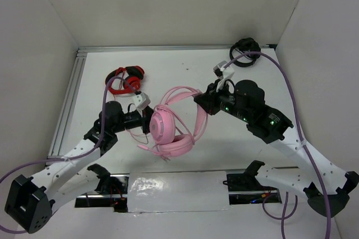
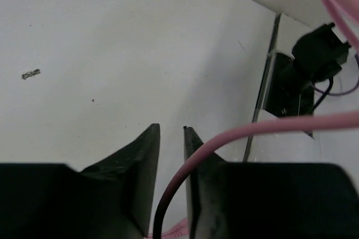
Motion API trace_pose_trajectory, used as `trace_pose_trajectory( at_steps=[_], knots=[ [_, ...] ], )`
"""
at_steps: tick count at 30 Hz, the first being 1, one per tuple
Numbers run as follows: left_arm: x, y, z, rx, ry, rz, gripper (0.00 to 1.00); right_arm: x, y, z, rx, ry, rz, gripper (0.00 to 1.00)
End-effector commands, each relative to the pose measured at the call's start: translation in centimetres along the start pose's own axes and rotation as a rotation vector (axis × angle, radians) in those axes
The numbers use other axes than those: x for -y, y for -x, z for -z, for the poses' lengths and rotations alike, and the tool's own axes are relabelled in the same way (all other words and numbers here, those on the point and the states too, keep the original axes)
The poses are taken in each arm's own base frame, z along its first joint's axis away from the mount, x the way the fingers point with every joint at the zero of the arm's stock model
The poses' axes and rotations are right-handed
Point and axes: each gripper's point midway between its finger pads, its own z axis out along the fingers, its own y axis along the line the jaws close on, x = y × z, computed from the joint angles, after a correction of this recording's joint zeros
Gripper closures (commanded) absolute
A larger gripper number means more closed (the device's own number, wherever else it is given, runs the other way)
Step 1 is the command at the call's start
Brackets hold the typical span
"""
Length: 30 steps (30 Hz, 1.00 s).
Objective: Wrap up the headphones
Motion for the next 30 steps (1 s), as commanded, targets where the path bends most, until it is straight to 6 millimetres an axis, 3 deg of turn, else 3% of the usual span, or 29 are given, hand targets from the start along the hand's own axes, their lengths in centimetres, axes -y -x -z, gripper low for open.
trace_pose_trajectory(
  at_steps=[1,4,5,13,16,21,24,26,30],
  knots=[
    [3.5,1.8,0.5,0.098,-0.153,-0.069,0.59,-2.8,8.0,2.3,0.255,0.094,-0.249,1.00],
    [4.2,1.0,0.8,0.094,-0.171,-0.059,0.24,-3.1,8.7,2.7,0.277,0.112,-0.301,1.00],
    [4.6,0.8,1.0,0.092,-0.189,-0.063,0.01,-3.2,8.8,2.8,0.278,0.116,-0.313,1.00],
    [4.7,-1.7,0.3,0.067,-0.187,-0.060,0.01,-4.0,11.0,4.1,0.317,0.152,-0.334,1.00],
    [4.2,-2.5,-0.4,0.049,-0.175,-0.052,0.01,-4.7,13.5,5.9,0.372,0.174,-0.342,1.00],
    [4.9,-3.6,-0.7,0.031,-0.222,-0.046,0.06,-4.6,15.7,7.7,0.436,0.153,-0.362,1.00],
    [4.9,-4.5,-0.6,0.033,-0.213,-0.040,0.11,-4.8,17.1,8.8,0.468,0.159,-0.361,1.00],
    [4.9,-4.9,-0.4,0.040,-0.209,-0.034,0.27,-5.1,18.3,9.9,0.506,0.172,-0.360,1.00],
    [5.6,-5.8,-0.2,0.030,-0.251,-0.019,0.37,-5.0,19.6,10.7,0.540,0.158,-0.366,1.00]
  ],
)
